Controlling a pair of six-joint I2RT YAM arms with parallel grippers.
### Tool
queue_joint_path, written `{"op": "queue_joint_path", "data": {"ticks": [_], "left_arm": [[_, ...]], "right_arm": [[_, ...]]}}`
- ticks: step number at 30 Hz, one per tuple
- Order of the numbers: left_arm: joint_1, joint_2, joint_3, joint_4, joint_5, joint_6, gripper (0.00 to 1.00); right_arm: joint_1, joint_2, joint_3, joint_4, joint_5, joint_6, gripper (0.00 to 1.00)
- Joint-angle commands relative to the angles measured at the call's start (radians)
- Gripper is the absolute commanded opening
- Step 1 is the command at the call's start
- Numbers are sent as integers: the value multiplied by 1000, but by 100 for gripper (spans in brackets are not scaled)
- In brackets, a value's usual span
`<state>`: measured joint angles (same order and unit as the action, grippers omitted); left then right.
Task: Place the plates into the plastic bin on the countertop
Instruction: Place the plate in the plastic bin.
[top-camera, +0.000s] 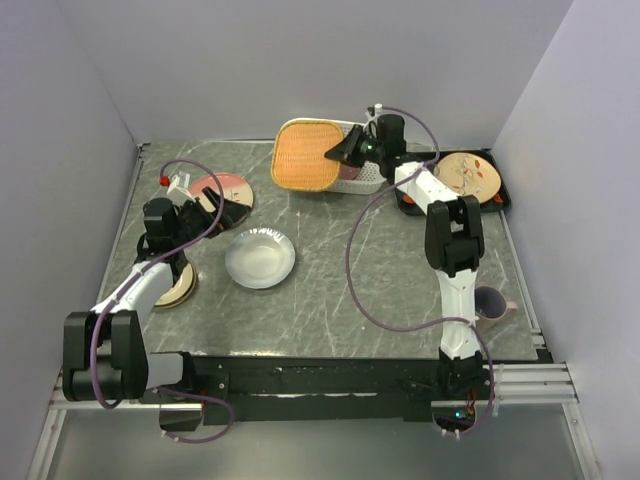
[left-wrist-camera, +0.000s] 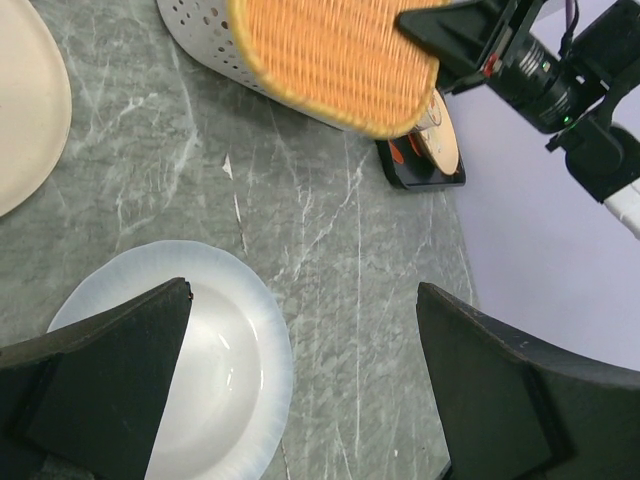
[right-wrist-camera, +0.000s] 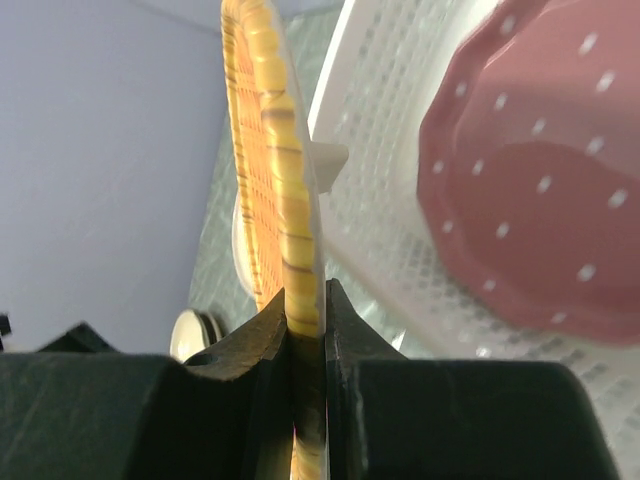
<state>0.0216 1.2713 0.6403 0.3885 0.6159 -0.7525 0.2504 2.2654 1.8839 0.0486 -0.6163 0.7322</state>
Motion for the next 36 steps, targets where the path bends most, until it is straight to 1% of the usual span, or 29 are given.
{"op": "queue_joint_path", "data": {"ticks": [1, 2, 7, 8, 19, 24, 36], "left_arm": [[-5, 8, 18, 59, 21, 15, 99], [-5, 10, 16, 61, 21, 15, 99], [-5, 20, 12, 75, 22, 9, 99], [-6, 20, 13, 76, 22, 8, 99], [-5, 20, 4, 78, 18, 12, 99], [-5, 19, -1, 76, 19, 15, 99], [-5, 3, -27, 95, 10, 4, 99]], "right_arm": [[-23, 31, 167, -24, 21, 16, 0], [-23, 39, 202, -39, 23, 18, 0], [-43, 71, 257, -43, 43, 29, 0], [-45, 75, 271, -64, 50, 29, 0], [-63, 103, 322, -76, 67, 36, 0], [-66, 132, 374, -119, 87, -7, 0], [-80, 137, 353, -128, 144, -50, 0]]}}
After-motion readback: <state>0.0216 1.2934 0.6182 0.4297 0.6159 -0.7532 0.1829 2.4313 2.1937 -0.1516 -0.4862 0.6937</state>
